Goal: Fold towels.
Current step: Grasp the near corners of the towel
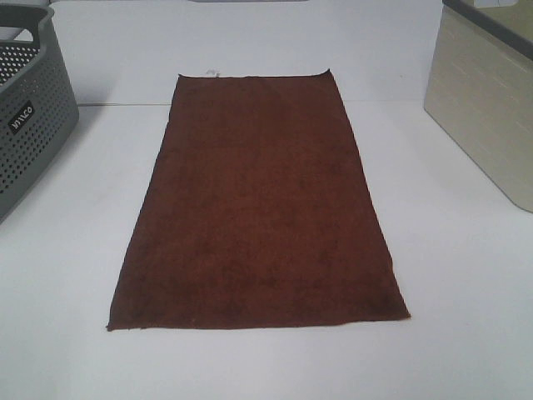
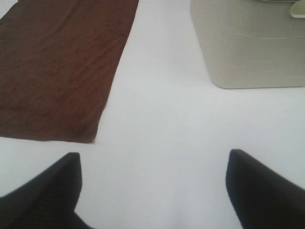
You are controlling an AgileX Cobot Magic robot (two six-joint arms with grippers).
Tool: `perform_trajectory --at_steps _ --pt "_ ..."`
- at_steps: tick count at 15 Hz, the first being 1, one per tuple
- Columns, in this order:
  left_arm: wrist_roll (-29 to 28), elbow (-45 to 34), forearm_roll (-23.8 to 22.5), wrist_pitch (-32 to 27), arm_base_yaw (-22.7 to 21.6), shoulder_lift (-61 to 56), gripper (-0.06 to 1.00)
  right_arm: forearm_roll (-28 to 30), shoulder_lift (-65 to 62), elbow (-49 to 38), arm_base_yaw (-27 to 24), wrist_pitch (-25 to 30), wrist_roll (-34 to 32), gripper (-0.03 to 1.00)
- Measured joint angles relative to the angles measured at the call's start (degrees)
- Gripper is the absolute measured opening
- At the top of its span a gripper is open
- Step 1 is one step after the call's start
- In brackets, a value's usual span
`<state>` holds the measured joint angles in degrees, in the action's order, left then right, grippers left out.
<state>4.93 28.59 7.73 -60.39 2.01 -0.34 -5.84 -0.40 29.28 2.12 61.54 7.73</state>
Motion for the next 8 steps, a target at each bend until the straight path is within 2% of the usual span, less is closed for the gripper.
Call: perform_trajectory --at_steps 8 --pt "0.0 0.0 0.0 0.0 0.0 0.0 0.83 0.0 0.0 0.0 0.0 0.0 0.0 0.78"
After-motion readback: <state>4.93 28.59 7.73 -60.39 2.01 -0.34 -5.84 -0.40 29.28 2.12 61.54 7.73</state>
